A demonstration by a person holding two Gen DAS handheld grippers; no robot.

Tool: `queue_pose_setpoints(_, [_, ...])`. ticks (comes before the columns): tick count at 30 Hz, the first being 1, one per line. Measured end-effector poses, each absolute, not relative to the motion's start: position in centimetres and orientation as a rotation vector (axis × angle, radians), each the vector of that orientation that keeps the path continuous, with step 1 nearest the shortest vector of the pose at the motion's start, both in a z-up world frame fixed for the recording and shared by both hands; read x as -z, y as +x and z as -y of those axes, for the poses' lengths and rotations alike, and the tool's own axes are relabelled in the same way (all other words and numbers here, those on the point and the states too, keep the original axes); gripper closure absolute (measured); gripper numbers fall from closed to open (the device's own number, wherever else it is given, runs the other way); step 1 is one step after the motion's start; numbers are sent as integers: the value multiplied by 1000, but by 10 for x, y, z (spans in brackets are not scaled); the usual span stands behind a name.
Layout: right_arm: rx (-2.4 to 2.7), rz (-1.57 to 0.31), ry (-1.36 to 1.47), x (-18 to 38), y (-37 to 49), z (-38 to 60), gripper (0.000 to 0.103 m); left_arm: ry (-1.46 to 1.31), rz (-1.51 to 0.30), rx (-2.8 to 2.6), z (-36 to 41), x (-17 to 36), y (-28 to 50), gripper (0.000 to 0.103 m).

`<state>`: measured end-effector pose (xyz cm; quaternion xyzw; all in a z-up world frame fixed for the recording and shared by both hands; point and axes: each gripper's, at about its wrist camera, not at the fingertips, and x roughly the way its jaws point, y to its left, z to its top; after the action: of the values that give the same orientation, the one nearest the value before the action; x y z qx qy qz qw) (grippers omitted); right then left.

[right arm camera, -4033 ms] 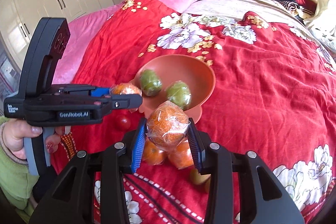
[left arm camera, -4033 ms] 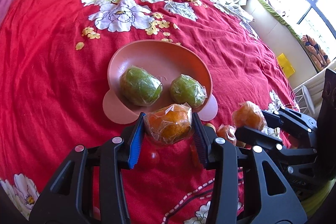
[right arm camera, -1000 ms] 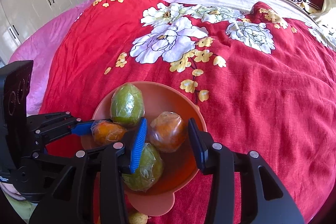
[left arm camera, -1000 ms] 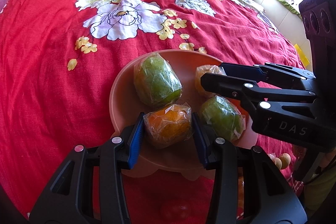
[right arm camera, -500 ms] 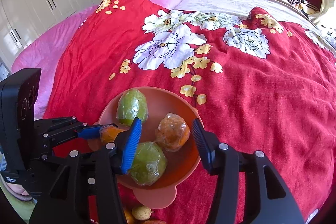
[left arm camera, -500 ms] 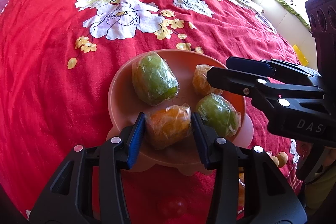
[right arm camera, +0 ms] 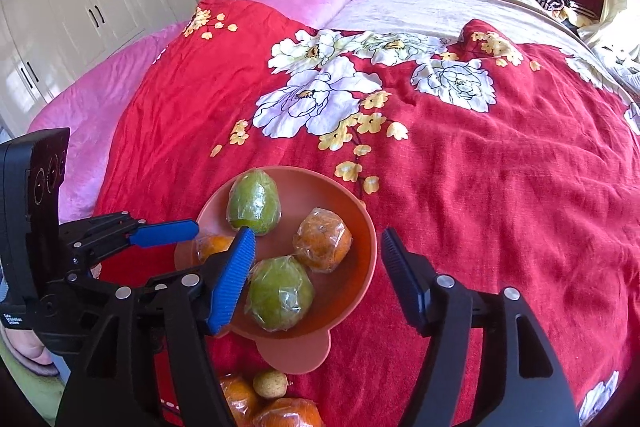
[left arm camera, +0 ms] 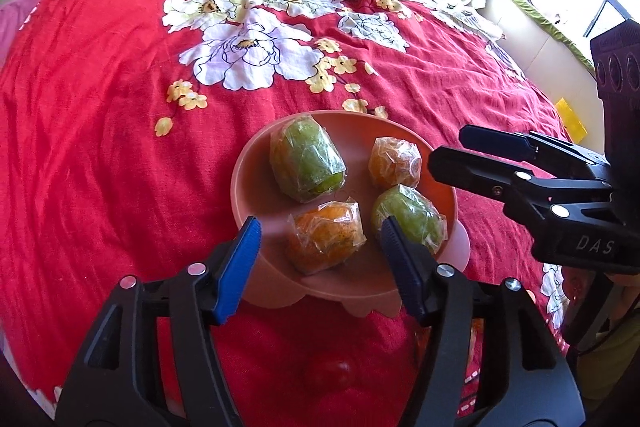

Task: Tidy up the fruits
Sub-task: 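Open the right tool in the bowl while the left tool releases its orange, then lift both open tools away from the bowl toward the loose fruits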

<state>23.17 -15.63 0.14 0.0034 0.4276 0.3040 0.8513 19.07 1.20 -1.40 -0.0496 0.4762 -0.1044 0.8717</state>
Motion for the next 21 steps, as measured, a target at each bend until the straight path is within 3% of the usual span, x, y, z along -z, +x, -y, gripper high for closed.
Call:
queue_pose_setpoints(6, [-641,-882,11,-10,225,162,31,-116,-977,208,-16,6,182,38])
queue_pose_setpoints(11, [-638,-867,8,-16,218,165,26,-128,-955,190,-21,-2,175,22])
queue_pose_setpoints(21, [-628,-837,0,-27,206,173,18,-140,-939,168,-23,-11,164,10])
